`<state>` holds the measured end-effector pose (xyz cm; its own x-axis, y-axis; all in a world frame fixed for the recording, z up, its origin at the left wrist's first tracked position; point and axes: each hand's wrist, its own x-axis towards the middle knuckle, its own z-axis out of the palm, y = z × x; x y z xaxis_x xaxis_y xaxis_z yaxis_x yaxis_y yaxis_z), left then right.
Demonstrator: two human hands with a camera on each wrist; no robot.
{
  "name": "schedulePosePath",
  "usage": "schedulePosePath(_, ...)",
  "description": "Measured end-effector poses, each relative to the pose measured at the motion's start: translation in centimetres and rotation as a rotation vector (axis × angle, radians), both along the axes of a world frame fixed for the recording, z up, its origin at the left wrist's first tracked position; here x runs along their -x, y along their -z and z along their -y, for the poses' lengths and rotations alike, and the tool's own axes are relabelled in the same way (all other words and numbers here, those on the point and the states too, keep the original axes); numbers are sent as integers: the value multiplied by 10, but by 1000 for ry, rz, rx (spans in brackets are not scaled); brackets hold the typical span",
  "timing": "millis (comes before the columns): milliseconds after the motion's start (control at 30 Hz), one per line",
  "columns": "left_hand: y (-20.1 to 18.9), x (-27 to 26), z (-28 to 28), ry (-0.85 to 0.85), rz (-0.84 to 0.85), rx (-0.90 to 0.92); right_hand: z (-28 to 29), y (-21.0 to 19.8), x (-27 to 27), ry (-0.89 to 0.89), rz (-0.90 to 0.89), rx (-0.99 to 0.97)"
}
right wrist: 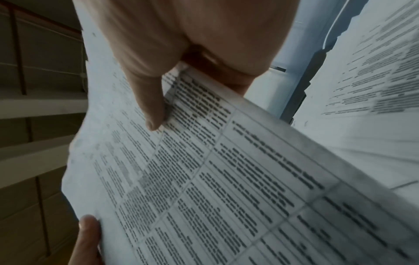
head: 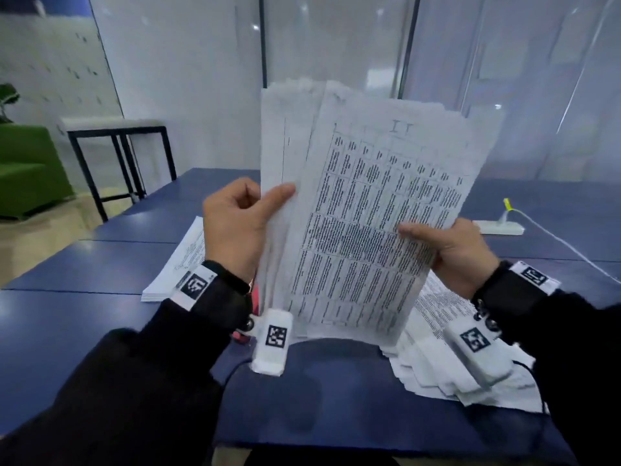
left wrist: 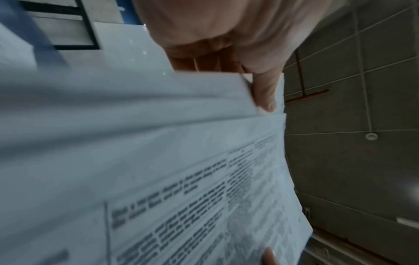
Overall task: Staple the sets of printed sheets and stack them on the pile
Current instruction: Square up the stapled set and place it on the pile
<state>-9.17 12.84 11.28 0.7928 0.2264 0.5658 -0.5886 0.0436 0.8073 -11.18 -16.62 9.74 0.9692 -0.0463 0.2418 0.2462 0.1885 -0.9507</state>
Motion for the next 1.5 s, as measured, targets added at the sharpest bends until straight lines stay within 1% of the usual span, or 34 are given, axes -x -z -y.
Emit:
schedulePosePath(33,-6,-2,1,-38,43,-34,-4,-1,-1,11,2,-39)
schedulePosePath(100,-5,0,4,-95,90,-126,-14,1,0,9,6,-99)
schedulePosePath(133,0,4,7,-91,94,-184,-20,4,2,10,7,-104)
schedulePosePath(200,14,16,13,-17,91,-280,-32,10,7,45,15,-78)
schedulePosePath(267,23,25,17,11,112,-315,-42,7,10,90,50,-65)
schedulePosePath(333,14,25,18,-18,179,-289,-49,-9,10,127,108,-78)
schedulePosePath(400,-3,22,14,-25,209,-230,-52,-28,6,164,158,-85)
schedulePosePath(467,-18,20,9,9,212,-138,-53,-41,3,177,194,-89)
schedulePosePath(500,-18,19,7,29,229,-108,-54,-42,2,180,199,-84)
schedulePosePath(567,-9,24,4,61,230,-108,-53,-33,3,188,174,-32)
schedulePosePath(633,11,31,6,49,130,-171,-53,-18,3,188,117,42)
schedulePosePath(667,21,34,7,42,69,-174,-54,-12,3,186,91,72)
schedulePosePath(733,34,33,6,67,8,-106,-56,-8,2,195,83,87)
schedulePosePath(800,30,28,5,105,29,-68,-58,-16,-1,238,124,84)
schedulePosePath(867,18,25,7,108,52,-103,-59,-28,-5,248,168,91)
schedulePosePath(933,12,18,9,72,60,-177,-62,-34,-6,218,177,133)
schedulePosePath(1033,24,12,9,19,45,-176,-61,-24,-5,190,158,177)
schedulePosePath(1133,34,13,9,10,-1,-166,-58,-12,1,198,174,206)
schedulePosePath(1200,21,13,10,-6,-5,-169,-60,-18,2,210,227,218)
schedulePosePath(1267,0,10,11,-36,27,-187,-64,-32,-1,220,284,209)
schedulePosePath(1367,-25,10,14,-30,29,-198,-69,-48,-6,228,315,118)
schedulePosePath(1433,-19,13,10,-9,0,-213,-67,-44,-8,218,298,116)
schedulePosePath(1500,-3,13,3,32,-29,-199,-64,-30,-5,187,235,142)
